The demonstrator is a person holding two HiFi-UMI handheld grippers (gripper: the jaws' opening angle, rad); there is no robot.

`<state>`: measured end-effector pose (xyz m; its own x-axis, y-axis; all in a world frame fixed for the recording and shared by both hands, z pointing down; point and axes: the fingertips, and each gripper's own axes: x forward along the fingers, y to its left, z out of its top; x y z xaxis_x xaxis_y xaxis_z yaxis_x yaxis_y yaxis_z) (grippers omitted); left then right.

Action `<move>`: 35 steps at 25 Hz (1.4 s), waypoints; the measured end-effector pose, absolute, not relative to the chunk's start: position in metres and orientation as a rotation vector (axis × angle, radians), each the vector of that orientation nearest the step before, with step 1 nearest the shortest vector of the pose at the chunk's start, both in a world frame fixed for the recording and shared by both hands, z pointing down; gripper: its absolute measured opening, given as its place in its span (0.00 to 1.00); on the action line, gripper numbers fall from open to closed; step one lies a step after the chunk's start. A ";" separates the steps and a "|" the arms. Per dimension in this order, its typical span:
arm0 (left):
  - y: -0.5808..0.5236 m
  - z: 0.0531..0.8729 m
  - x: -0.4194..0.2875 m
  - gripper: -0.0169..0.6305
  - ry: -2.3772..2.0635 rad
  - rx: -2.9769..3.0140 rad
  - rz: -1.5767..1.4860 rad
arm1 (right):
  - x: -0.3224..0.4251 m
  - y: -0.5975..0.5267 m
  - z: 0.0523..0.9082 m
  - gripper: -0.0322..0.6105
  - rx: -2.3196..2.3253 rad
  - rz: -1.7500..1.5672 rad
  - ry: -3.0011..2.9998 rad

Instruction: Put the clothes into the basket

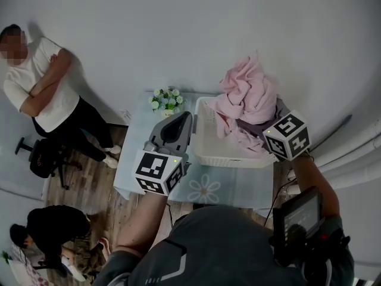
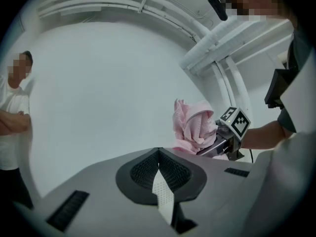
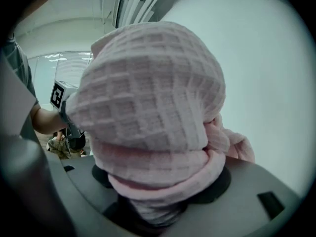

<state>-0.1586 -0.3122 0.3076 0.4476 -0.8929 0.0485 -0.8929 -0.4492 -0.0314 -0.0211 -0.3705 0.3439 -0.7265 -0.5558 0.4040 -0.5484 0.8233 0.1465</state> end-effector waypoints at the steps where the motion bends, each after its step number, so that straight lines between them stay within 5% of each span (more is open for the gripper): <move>1: -0.315 0.317 -0.160 0.04 1.645 -2.674 -0.114 | -0.026 -0.374 0.357 0.57 0.783 -0.009 -2.554; 7: -0.333 0.388 -0.185 0.04 1.685 -2.693 -0.183 | -0.058 -0.391 0.463 0.57 0.595 0.025 -2.433; 35: -0.347 0.453 -0.190 0.04 1.771 -2.832 -0.311 | -0.044 -0.365 0.642 0.57 0.086 0.070 -1.935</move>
<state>-0.1901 -0.3475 0.4534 0.4319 -0.8616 0.2666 -0.9009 -0.4263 0.0817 -0.0439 -0.3654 0.6417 -0.3567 -0.0262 0.9339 -0.0940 0.9955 -0.0080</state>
